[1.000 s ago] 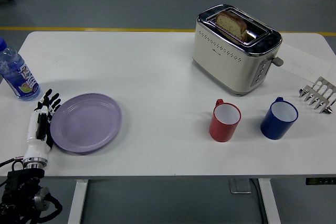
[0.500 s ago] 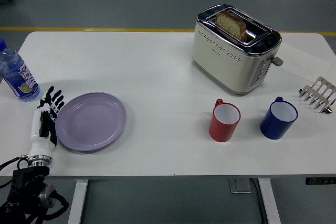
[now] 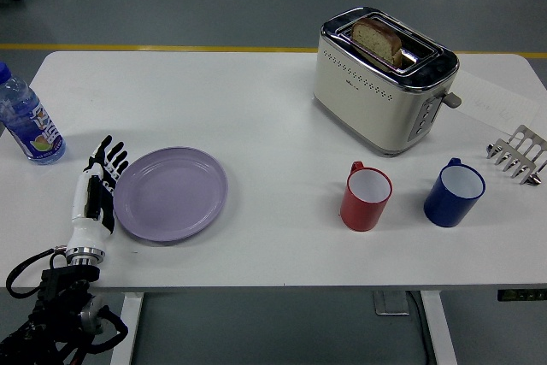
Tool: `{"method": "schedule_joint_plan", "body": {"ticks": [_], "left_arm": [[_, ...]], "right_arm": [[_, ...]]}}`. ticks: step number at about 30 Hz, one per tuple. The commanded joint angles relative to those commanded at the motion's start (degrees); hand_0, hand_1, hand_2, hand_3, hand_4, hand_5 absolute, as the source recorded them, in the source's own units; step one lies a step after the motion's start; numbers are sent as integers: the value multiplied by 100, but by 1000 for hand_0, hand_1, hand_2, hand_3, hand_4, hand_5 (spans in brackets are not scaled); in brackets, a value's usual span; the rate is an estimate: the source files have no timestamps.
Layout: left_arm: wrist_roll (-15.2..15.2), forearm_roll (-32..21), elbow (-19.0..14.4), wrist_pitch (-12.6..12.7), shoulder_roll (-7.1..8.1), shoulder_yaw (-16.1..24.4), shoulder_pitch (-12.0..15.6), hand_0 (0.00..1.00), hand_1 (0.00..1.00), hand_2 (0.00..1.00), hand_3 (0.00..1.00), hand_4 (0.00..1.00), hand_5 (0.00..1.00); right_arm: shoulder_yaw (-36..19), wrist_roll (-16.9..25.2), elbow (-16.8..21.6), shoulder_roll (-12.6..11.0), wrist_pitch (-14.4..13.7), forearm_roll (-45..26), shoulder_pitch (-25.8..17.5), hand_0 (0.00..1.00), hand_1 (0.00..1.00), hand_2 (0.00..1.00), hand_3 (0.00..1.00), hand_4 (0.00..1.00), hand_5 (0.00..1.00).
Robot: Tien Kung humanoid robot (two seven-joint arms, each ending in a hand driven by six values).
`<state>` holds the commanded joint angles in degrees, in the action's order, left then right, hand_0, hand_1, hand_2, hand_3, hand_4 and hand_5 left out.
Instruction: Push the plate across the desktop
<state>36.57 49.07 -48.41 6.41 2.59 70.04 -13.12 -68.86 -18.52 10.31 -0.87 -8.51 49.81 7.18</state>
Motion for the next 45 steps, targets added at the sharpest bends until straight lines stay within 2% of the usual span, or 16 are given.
{"method": "schedule_joint_plan", "body": {"ticks": [11, 26, 31, 45], "left_arm": [[41, -700, -152, 10, 86, -653, -92, 873, 882, 901, 900, 497, 998], [41, -982, -323, 44, 107, -1208, -162, 870, 879, 899, 889, 493, 998], [41, -1238, -352, 76, 124, -1499, -210, 868, 877, 897, 885, 489, 998], [41, -1614, -502, 37, 171, -1794, -204, 866, 876, 896, 882, 483, 998]], "right_arm": [[-12, -20, 0, 12, 1, 50, 6, 516, 478, 579, 545, 178, 326], [19, -9, 0, 8, 1, 8, 19, 515, 478, 579, 545, 176, 324], [1, -19, 0, 9, 4, 51, 17, 515, 478, 579, 545, 177, 323], [-23, -25, 0, 7, 9, 86, 2, 515, 478, 579, 545, 176, 324]]}}
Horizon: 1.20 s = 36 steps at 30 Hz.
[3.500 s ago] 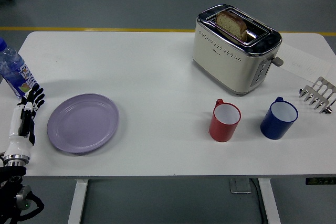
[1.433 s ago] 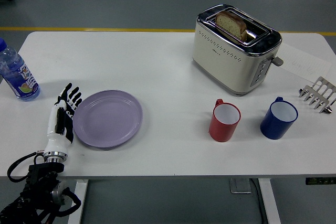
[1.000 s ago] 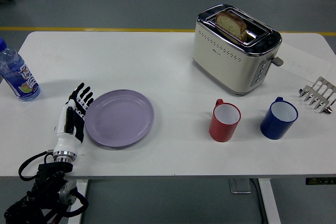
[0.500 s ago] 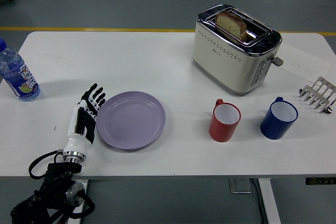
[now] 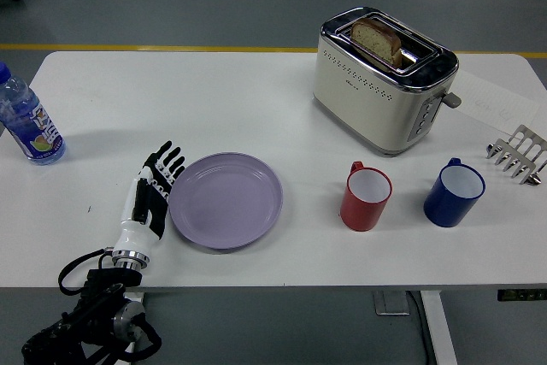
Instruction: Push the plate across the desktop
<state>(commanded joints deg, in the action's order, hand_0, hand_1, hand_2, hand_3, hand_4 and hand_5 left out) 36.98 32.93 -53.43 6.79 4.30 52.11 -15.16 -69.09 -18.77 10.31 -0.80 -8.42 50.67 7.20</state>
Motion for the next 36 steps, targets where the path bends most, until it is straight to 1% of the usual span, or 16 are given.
{"method": "schedule_joint_plan", "body": {"ticks": [14, 27, 36], "left_arm": [[0, -374, -168, -111, 46, -297, 11, 866, 874, 895, 881, 481, 998], [0, -500, -248, -157, 71, -522, -60, 865, 872, 895, 877, 479, 998], [0, -672, -284, -192, 120, -942, -153, 863, 870, 895, 877, 478, 998]], "right_arm": [[-14, -10, 0, -5, -1, 15, -38, 515, 478, 579, 545, 176, 323], [0, 2, 0, -5, 0, -15, -24, 516, 477, 579, 545, 176, 323], [25, 9, 0, -5, 0, -51, -22, 516, 478, 579, 545, 176, 321]]}}
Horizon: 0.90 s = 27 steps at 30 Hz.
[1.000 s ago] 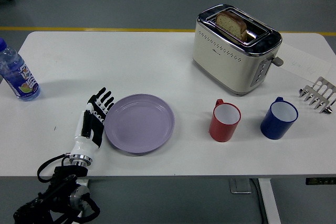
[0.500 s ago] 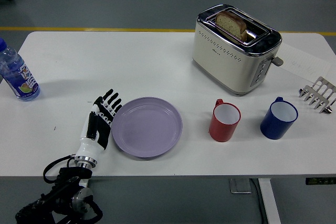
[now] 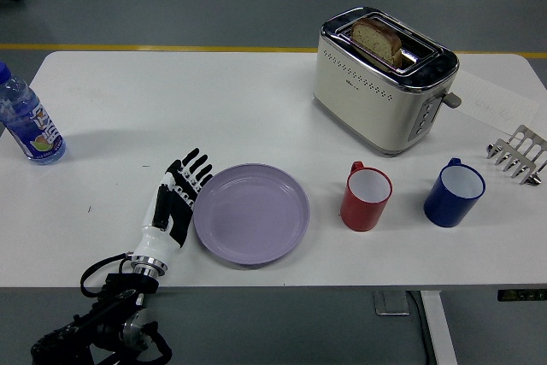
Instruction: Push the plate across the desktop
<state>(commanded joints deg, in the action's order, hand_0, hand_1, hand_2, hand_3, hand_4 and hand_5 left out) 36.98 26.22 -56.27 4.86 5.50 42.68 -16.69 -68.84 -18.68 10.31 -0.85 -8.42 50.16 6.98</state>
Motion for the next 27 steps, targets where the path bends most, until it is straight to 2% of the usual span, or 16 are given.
{"method": "schedule_joint_plan", "body": {"ticks": [20, 27], "left_arm": [[0, -73, -125, -50, 53, -321, -120, 860, 868, 894, 876, 477, 998], [0, 9, -104, -21, 34, -171, -95, 860, 867, 894, 877, 476, 998]], "right_arm": [[-14, 4, 0, 0, 6, 13, -2, 516, 478, 579, 545, 176, 323], [-31, 5, 0, 2, 10, 30, 1, 517, 478, 579, 545, 178, 321]]}}
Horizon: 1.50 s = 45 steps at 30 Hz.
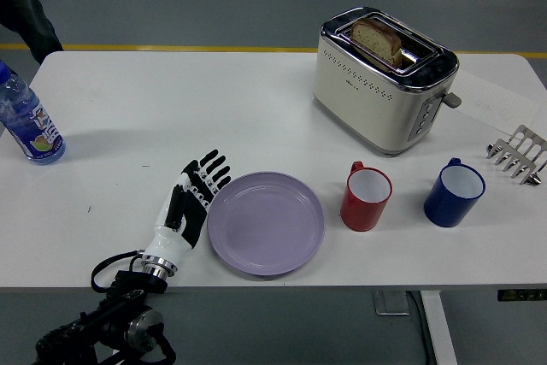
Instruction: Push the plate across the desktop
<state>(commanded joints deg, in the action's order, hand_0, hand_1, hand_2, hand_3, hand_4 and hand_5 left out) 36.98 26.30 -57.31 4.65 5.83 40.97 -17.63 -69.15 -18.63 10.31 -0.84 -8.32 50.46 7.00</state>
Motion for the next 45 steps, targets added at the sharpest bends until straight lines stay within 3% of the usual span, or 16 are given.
{"method": "schedule_joint_plan", "body": {"ticks": [3, 11, 12, 15, 17, 18, 25, 29, 30, 34, 39, 45], "left_arm": [[0, 121, 28, 55, -31, 228, 50, 860, 867, 894, 877, 476, 998], [0, 728, 58, 264, -102, 1425, 276, 852, 863, 892, 873, 476, 998], [-79, 864, 47, 267, -87, 1614, 310, 814, 818, 833, 793, 481, 998], [-351, 1263, 5, 245, -26, 2138, 397, 814, 818, 833, 793, 481, 998], [-545, 1410, -77, 208, 38, 2468, 485, 814, 818, 833, 793, 481, 998], [-652, 1513, -133, 178, 90, 2673, 551, 760, 749, 747, 701, 483, 998], [-920, 1658, -327, 79, 231, 3523, 790, 725, 715, 708, 674, 484, 998], [-1059, 1640, -367, 16, 409, 3971, 908, 725, 715, 708, 674, 484, 998], [-1083, 1633, -372, 6, 448, 4051, 932, 657, 695, 694, 665, 486, 998], [-1192, 1594, -399, -54, 561, 4531, 1047, 657, 695, 694, 665, 486, 998], [-1388, 1658, -433, -166, 587, 5007, 1127, 627, 681, 678, 664, 492, 998], [-1839, 1771, -441, -487, 534, 5445, 1165, 601, 673, 672, 659, 496, 998]], "right_arm": [[-4, 0, 0, 2, 1, 1, 4, 517, 478, 579, 545, 178, 321], [-5, 4, 0, 3, 1, -14, 14, 516, 478, 580, 545, 179, 324], [-10, 6, 0, -1, 2, -12, 14, 516, 478, 579, 545, 179, 322], [-18, 9, 0, -11, 4, -11, 14, 516, 478, 579, 545, 179, 322], [-20, 12, 0, -18, 5, -11, 12, 516, 478, 579, 545, 179, 322], [-19, 15, 0, -23, 5, -22, 11, 517, 478, 580, 545, 181, 324], [-62, 18, 0, -30, 10, 4, 2, 516, 478, 580, 545, 181, 325], [-117, 9, 0, -27, 16, 64, -2, 516, 478, 580, 545, 181, 325], [-120, 9, 0, -27, 16, 65, -3, 516, 478, 580, 545, 181, 326], [-161, -2, 0, -27, 23, 124, -22, 516, 478, 580, 545, 181, 326], [-186, -6, 0, -26, 28, 160, -35, 516, 478, 580, 545, 180, 326], [-194, -3, 0, -19, 19, 146, -32, 516, 478, 580, 545, 179, 327]]}}
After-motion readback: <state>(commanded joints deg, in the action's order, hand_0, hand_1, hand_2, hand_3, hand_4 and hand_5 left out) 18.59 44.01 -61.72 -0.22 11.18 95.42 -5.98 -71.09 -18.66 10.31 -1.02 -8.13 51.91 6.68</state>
